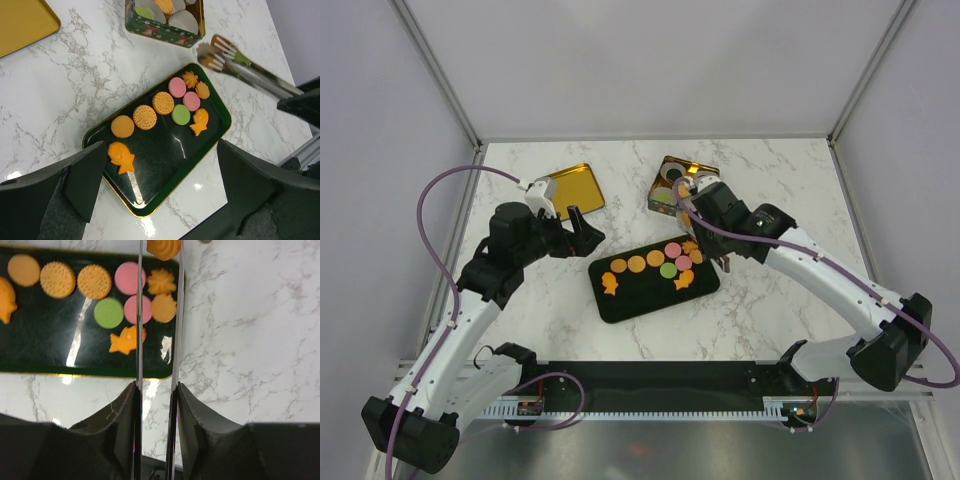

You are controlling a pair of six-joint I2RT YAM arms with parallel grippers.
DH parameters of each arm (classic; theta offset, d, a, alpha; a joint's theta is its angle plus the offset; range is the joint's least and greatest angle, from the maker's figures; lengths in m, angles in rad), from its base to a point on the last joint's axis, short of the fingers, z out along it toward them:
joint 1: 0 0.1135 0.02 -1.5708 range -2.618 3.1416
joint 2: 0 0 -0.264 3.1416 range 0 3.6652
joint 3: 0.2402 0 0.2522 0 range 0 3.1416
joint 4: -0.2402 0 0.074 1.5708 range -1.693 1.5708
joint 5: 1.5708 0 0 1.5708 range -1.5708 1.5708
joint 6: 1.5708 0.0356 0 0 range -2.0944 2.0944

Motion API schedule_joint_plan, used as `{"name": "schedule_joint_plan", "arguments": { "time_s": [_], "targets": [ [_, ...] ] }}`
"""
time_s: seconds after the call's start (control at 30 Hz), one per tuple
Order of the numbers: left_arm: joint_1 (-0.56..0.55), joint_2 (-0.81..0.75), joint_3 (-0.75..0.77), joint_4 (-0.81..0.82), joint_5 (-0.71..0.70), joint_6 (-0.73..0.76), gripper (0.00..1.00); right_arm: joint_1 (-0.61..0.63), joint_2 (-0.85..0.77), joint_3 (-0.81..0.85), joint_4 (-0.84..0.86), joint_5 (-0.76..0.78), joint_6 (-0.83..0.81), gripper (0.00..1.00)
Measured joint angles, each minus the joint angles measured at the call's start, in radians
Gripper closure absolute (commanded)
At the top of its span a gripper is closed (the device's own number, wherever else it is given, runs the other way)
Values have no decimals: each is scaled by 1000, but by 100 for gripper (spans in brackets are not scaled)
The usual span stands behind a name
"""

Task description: Pack the cookies

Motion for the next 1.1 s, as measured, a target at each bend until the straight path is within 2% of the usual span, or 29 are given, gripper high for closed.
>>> {"name": "schedule_joint_plan", "arguments": {
  "time_s": [0.17, 0.37, 0.53, 1.1],
  "targets": [
    [0, 0, 0, 0, 0, 0, 1, -113, 75, 80, 55, 35, -12, 65],
    [-1, 0, 0, 0, 1, 0, 1, -183, 189, 126, 133, 29, -15, 64],
    [-3, 0, 0, 0, 1, 0, 1, -200, 234, 127, 156, 20, -15, 64],
    [-3, 0, 0, 0, 0, 0, 1, -226, 235, 58, 202, -13, -15, 61]
  ]
}}
